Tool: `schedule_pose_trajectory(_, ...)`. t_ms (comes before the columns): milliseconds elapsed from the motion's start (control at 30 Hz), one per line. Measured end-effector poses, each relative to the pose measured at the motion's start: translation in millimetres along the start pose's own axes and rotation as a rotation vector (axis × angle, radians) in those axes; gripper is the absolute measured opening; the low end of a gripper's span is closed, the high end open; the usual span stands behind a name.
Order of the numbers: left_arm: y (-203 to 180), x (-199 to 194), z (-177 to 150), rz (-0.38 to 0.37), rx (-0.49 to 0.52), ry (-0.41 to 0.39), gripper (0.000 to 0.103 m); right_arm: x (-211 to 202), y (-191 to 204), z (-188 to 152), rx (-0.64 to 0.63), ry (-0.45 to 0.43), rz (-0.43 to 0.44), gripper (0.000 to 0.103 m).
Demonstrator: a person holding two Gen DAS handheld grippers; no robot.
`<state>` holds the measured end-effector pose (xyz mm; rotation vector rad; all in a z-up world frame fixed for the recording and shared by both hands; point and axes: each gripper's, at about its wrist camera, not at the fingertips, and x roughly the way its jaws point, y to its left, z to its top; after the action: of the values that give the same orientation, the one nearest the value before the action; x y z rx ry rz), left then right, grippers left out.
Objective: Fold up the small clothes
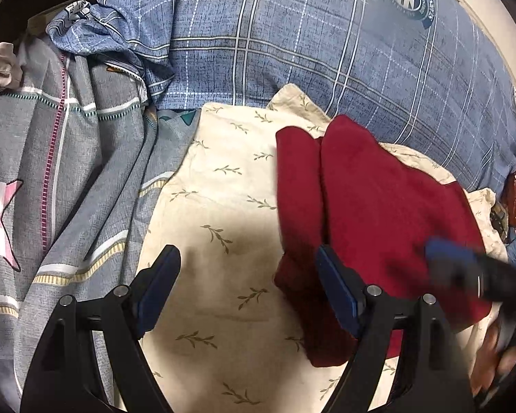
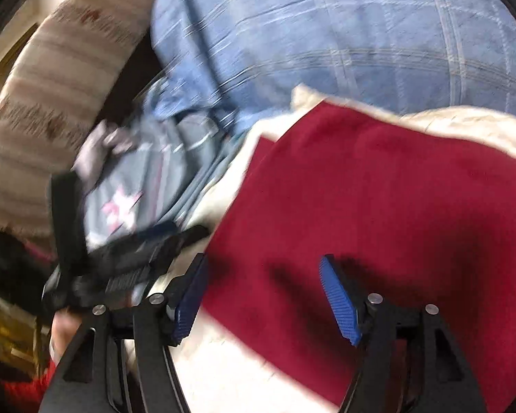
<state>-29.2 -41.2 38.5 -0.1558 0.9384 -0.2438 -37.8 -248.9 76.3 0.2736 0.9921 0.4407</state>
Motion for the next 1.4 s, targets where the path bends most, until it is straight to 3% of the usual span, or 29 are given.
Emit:
schedule_pose_trajectory(267, 3, 12, 1, 0.0, -0.011, 0.024, 0.081, 80, 7, 63, 0.024, 0.066, -0.032, 0.069)
schedule_pose_trajectory(333, 3, 14, 1, -0.004, -0.015, 0.031, 0.081, 98, 1, 68, 0.051, 0.095, -0.029, 0.076)
schedule_pose_trajectory(567, 6, 26, 2, -0.012, -0.02, 0.052, 0.081, 94, 2, 77, 0.075, 0.111, -0.022, 0.08)
schedule_pose_trajectory(667, 8, 27, 2, -0.02, -0.025, 0.053, 0.081, 96, 12, 76, 0.042, 0.141, -0.031, 0.087)
schedule_pose_trajectory(767, 9, 28, 1, -0.023, -0.025, 0.054, 0.081, 111, 29, 74, -0.034, 0.175, -0.096, 0.095)
schedule_pose_trajectory(867, 10, 27, 0, -0.028, -0.029, 0.053, 0.081, 127, 39, 71, -0.121, 0.198, -0.195, 0.096)
schedule_pose_trajectory(933, 11, 26, 0, -0.041, -0.034, 0.049, 0.081, 131, 39, 70, -0.157, 0.189, -0.249, 0.09)
schedule_pose_trajectory(1000, 13, 23, 1, -0.065, -0.047, 0.042, 0.081, 127, 37, 68, -0.196, 0.172, -0.303, 0.058)
schedule_pose_trajectory(1033, 14, 21, 1, -0.091, -0.061, 0.037, 0.081, 119, 33, 69, -0.183, 0.157, -0.271, 0.052)
schedule_pose_trajectory(1100, 15, 18, 3, -0.145, -0.083, 0.026, 0.081, 104, 21, 71, -0.12, 0.137, -0.184, 0.03)
schedule_pose_trajectory(1267, 7, 8, 8, -0.335, -0.126, -0.006, 0.083, 89, 13, 74, -0.062, 0.12, -0.1, 0.024)
schedule_pose_trajectory(1400, -4, 7, 8, -0.367, -0.083, 0.001, 0.084, 86, 10, 75, -0.047, 0.121, -0.078, 0.024)
